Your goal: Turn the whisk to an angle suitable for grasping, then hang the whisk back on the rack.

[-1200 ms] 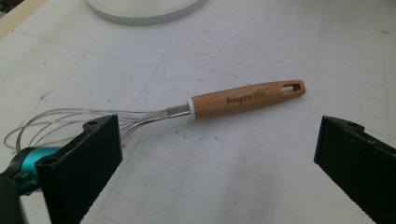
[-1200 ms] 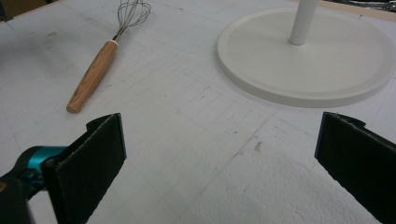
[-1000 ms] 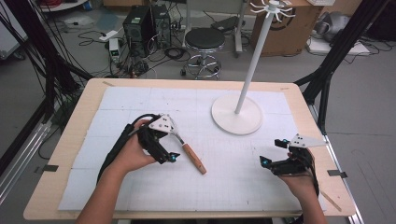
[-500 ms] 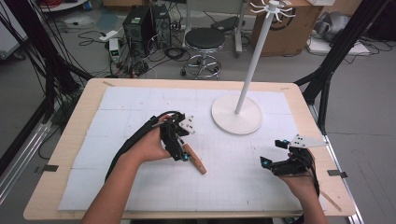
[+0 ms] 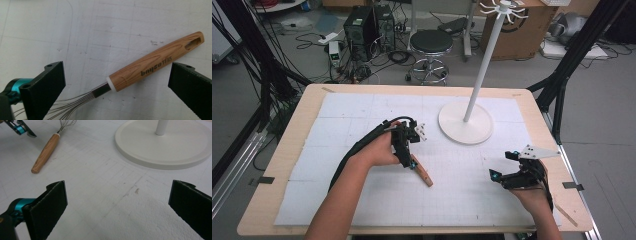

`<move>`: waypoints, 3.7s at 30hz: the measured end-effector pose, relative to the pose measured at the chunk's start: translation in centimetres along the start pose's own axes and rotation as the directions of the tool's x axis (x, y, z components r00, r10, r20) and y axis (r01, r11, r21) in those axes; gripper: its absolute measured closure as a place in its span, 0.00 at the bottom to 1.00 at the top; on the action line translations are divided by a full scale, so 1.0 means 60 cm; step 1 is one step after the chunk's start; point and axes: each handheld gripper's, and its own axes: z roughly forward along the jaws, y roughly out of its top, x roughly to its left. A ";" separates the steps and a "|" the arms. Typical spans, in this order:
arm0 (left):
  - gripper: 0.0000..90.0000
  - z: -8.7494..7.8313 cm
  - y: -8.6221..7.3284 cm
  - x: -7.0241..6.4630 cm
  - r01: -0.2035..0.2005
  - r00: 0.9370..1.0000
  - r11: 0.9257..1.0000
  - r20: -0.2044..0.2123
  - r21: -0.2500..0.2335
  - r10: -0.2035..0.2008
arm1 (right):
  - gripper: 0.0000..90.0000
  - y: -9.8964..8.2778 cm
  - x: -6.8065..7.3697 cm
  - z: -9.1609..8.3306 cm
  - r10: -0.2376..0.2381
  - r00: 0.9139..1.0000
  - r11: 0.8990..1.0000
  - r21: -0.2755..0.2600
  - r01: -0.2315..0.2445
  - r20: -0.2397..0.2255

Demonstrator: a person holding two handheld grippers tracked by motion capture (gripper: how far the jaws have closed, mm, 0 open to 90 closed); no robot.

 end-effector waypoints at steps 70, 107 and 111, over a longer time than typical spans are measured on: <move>0.73 0.038 0.011 -0.024 -0.198 0.978 0.911 0.136 0.363 0.158 | 0.01 -0.007 0.004 0.006 -0.016 1.000 0.999 0.032 0.016 -0.013; 0.79 -0.194 -0.017 0.008 0.125 0.991 0.922 0.090 -0.368 -0.098 | 0.01 -0.004 -0.001 0.008 -0.014 1.000 1.000 0.017 0.015 -0.021; 0.79 -0.198 -0.015 0.013 0.154 0.987 0.895 0.101 -0.419 -0.123 | 0.01 -0.004 0.000 0.007 -0.015 1.000 1.000 0.020 0.015 -0.019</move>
